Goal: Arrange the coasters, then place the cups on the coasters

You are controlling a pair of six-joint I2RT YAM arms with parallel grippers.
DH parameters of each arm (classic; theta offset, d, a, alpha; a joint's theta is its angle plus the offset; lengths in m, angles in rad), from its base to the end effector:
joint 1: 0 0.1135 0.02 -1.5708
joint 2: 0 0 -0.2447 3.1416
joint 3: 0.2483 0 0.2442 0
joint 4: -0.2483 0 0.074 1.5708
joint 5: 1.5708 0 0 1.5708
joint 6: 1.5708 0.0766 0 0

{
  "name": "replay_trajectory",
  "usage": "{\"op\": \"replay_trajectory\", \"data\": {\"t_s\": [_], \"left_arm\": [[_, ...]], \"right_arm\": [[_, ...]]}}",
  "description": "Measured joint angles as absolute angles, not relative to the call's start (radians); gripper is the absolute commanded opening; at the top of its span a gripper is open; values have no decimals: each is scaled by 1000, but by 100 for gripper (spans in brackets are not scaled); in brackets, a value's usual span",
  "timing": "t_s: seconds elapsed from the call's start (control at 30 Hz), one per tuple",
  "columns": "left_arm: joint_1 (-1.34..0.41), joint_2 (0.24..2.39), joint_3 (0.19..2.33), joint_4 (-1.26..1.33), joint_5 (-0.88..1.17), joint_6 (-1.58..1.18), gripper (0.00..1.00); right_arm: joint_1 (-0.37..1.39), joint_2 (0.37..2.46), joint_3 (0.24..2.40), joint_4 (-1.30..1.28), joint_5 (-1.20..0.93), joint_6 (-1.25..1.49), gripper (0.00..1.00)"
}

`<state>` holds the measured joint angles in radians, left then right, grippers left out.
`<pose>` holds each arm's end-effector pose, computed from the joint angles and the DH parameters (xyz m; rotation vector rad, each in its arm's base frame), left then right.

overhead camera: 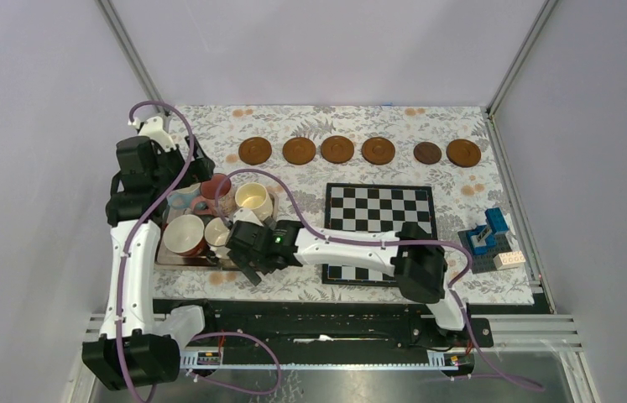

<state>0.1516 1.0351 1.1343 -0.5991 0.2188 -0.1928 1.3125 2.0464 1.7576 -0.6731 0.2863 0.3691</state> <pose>0.2549 0.0221 0.3358 -0.2210 2.0554 -0.2517 0.1385 0.4396 0.2002 -1.0382 2.2852 0.3461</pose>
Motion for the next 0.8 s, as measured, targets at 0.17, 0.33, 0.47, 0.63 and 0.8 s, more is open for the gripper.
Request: {"op": "replay_trajectory", "data": {"t_s": [0.17,0.33,0.47,0.63,0.8], "left_arm": [[152,1006,1134,-595,228,-193,99],[153,979,1124,-588,232,-193,99],[155,973,1113,-588,232,-193,99],[156,970,1103,-585,234,-194,99],[157,970,1103,-582,240,-195,99]], "right_arm": [[1313,2107,1818,-710,301,394,88],[1313,2191,1923,-732,327,405,84],[1306,2227,1963,-748,333,409,77],[1287,2230,1966,-763,332,415,63],[1254,2230,1955,-764,323,428,49]]}}
